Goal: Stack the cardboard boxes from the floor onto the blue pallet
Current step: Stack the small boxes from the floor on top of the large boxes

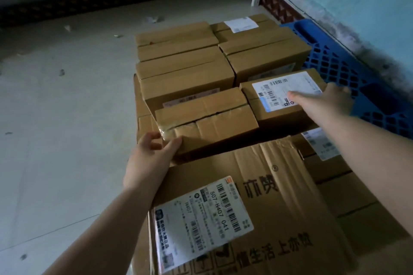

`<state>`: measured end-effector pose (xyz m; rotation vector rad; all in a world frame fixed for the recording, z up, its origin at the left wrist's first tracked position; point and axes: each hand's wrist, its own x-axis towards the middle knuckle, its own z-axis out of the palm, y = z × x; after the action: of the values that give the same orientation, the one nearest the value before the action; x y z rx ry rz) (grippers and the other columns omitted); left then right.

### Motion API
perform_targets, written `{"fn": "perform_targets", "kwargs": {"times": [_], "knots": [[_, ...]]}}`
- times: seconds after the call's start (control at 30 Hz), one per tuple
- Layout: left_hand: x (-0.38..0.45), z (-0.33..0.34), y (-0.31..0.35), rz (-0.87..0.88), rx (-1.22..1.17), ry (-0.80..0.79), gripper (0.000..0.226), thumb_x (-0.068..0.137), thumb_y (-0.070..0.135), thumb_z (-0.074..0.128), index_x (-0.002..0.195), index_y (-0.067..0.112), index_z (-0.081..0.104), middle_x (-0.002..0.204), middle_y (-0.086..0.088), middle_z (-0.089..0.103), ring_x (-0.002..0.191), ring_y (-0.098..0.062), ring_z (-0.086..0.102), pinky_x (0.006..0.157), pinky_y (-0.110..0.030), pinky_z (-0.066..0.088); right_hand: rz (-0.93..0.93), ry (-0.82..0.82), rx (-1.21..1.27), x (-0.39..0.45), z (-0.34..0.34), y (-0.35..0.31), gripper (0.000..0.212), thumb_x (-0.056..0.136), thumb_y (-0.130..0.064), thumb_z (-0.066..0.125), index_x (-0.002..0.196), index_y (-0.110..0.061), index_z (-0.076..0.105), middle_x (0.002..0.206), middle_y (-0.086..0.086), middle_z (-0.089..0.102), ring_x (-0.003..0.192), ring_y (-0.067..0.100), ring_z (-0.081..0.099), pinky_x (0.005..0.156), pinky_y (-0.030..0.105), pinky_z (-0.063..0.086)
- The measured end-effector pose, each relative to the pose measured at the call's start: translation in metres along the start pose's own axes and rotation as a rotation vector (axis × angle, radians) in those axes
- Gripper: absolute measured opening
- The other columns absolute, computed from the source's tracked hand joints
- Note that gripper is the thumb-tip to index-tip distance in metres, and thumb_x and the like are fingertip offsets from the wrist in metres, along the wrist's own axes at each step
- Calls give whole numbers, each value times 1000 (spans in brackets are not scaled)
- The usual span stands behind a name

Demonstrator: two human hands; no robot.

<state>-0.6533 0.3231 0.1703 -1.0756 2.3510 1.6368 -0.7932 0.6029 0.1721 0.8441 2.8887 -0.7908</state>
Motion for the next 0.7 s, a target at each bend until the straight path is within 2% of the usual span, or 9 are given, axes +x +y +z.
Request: {"fn": "perform_targets", "kwargs": {"times": [0.07,0.1,0.17,0.23,0.3,0.4,0.47,0.53,0.7], "knots": [[5,2,9,101,54,137,56,73,56,63,118,30,44,104,5,56,90,-18,58,72,-36,50,-139,67,-86,-4,1,-9,102,69,-64,63,146,-14,19,154,12,16,143,31,10,111,62,3],[9,2,15,156,53,195,61,72,58,62,122,30,41,112,4,54,96,-19,56,78,-39,50,-222,100,-82,-6,1,-16,99,71,-62,63,146,-15,18,155,11,14,144,30,7,111,61,1],[19,1,25,252,19,273,65,73,57,62,127,31,37,123,4,49,105,-20,53,85,-42,48,-322,157,-9,-7,3,-30,92,74,-59,63,144,-17,22,154,10,19,143,30,13,113,61,9],[34,1,32,257,-60,299,69,75,52,64,132,28,34,132,1,45,115,-22,49,92,-44,46,-319,147,133,-1,6,-39,88,75,-55,65,144,-19,23,153,8,22,141,31,17,111,59,19],[50,1,36,200,-153,272,74,77,49,64,137,26,29,141,-4,40,125,-26,44,98,-46,41,-259,89,264,15,11,-40,94,72,-57,66,146,-21,19,155,5,20,142,32,14,112,59,19],[73,-4,40,129,-217,196,77,79,51,60,142,28,22,146,-7,35,130,-30,39,101,-48,37,-197,6,297,39,19,-41,107,63,-70,63,146,-28,12,157,3,16,143,35,11,112,63,12],[84,-9,43,91,-230,145,77,80,53,57,143,28,21,147,-7,35,130,-31,39,102,-49,36,-174,-35,300,55,20,-43,108,64,-68,65,147,-31,8,158,1,12,144,35,8,111,64,10],[89,-12,47,41,-215,98,74,80,55,55,142,30,23,144,-6,39,129,-31,40,102,-50,36,-142,-66,345,63,16,-49,109,63,-68,66,147,-33,5,158,2,14,143,35,14,110,64,13],[86,-13,49,-40,-166,-32,58,86,51,50,137,28,36,110,-2,55,105,-26,54,99,-50,41,-46,-134,353,69,15,-64,95,76,-58,63,149,-28,9,156,6,18,139,36,24,105,58,26]]}}
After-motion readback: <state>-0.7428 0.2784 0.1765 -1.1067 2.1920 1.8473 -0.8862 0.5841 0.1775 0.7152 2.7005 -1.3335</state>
